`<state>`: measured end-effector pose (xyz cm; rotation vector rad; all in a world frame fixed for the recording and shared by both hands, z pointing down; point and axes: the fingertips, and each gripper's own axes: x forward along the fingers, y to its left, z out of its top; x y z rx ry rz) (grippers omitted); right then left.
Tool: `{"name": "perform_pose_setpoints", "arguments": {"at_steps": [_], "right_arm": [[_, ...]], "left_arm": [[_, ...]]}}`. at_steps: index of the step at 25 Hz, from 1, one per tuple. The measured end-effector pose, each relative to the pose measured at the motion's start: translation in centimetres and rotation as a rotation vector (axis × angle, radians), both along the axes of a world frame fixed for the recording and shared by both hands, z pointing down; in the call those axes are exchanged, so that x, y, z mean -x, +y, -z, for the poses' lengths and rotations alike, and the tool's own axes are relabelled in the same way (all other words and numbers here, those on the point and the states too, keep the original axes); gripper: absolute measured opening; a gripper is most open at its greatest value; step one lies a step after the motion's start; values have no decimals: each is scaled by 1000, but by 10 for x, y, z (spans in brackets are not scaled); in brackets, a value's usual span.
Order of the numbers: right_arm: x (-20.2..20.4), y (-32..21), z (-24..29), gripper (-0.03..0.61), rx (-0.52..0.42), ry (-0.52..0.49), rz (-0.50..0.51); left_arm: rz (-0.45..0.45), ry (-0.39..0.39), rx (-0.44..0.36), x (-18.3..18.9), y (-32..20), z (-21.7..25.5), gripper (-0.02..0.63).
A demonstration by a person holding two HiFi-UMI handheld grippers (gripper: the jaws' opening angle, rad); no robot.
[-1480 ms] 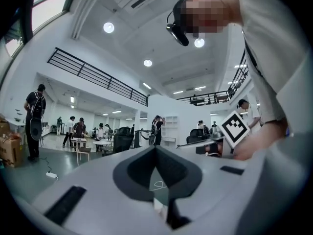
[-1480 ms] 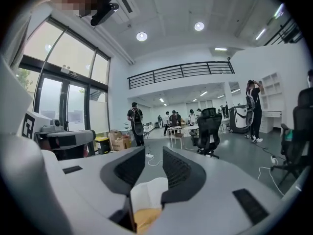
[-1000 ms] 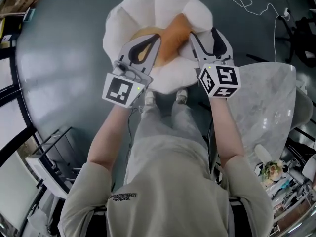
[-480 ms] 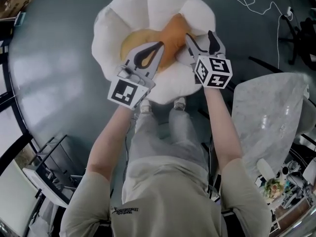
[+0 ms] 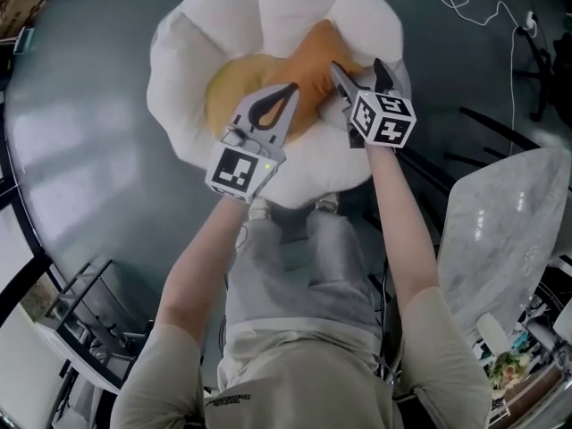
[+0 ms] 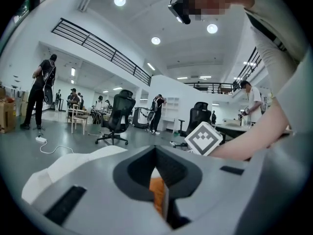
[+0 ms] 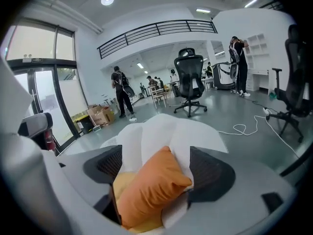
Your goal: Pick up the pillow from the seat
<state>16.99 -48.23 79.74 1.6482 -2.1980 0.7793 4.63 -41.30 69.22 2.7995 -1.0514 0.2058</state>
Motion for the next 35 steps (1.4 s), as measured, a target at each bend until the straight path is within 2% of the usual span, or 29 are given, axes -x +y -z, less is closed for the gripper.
{"name": "perform_pose_setpoints", "arguments": {"at_steps": [5,10,15,16,17,20,24,28,32,35], "right_arm": [[-17,-12,-74,433,65,-1,-16],[-16,-15,-133,456,134,-108,-41],[-10,-16,-166,454,172,-244,-97],[-9,-19,-165,439,166,-238,-102],[-5,-21,-163,368,158,-223,-98],[9,-24,-153,260,137,-183,-77],[23,-10,-121,193,92,-104,-45],[40,-3,-44,183,-32,33,36],[42,6,56,183,-96,39,11],[43,16,131,183,-130,30,-1]], "left_arm": [[-8,-29,15,-7,-12,-65,9],[12,-8,72,-7,-9,-113,9],[-3,-25,58,-7,7,-126,9],[-1,-31,54,-4,6,-124,9],[6,-29,52,1,5,-120,9],[39,2,65,13,0,-100,9],[27,-17,34,17,2,-78,9],[48,-15,23,30,4,-35,9],[109,77,36,55,10,36,9],[123,92,14,67,15,96,9]]}}
